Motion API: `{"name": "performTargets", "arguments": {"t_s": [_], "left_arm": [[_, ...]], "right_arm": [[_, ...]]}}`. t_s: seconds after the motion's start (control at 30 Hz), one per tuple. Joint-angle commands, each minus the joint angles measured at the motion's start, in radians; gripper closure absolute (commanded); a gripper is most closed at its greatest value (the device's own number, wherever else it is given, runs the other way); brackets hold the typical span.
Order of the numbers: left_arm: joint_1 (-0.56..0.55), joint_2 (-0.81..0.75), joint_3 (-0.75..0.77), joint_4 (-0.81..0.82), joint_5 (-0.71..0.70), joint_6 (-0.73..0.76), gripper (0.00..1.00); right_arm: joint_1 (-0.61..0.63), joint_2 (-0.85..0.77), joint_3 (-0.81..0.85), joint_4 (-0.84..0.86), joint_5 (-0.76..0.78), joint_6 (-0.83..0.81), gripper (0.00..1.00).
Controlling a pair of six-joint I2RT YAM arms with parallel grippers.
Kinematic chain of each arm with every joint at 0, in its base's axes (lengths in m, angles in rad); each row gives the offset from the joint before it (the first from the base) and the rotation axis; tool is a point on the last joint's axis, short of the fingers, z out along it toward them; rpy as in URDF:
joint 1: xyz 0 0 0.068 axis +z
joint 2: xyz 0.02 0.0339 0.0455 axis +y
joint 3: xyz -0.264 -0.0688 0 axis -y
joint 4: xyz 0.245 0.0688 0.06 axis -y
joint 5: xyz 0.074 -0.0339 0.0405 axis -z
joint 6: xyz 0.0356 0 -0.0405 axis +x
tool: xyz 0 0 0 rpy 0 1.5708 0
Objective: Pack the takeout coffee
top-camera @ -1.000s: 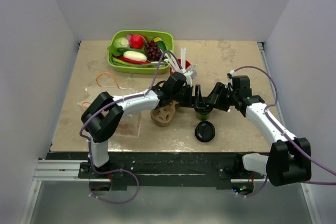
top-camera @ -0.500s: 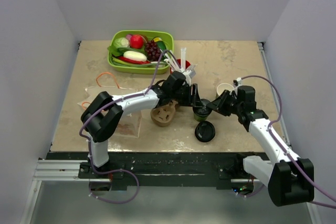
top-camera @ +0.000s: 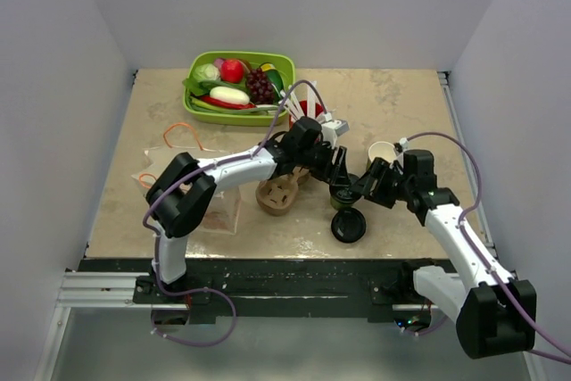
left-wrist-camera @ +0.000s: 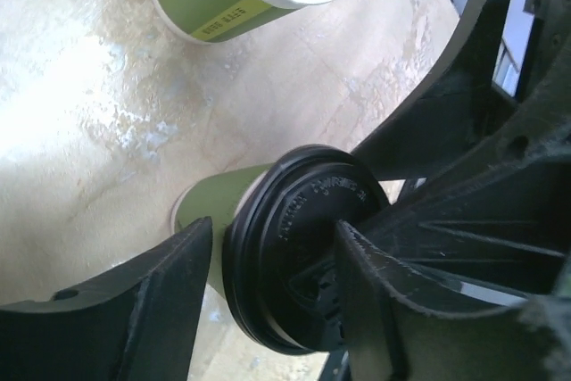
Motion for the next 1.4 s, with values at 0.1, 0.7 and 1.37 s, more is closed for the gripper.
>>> {"name": "performTargets", "arguments": {"t_s": [0.1, 0.7, 1.37], "left_arm": [[-0.006, -0.003, 0.104, -0.014, 0.082, 0.174, 0.29], [-0.005, -0.213, -0.016, -0.133, -0.257, -0.090, 0.00], [-0.011, -0.138, -0.156, 0.090, -0.022, -0.187, 0.17]], "right_arm": [[0.005, -0.002, 0.139, -0.161, 0.077, -0.111, 0.30], [-0.013, 0.030, 0.225, -0.161, 0.142, -0.122, 0.07], [-0.096, 0.097, -0.029, 0.157, -0.230, -0.099, 0.32]]}}
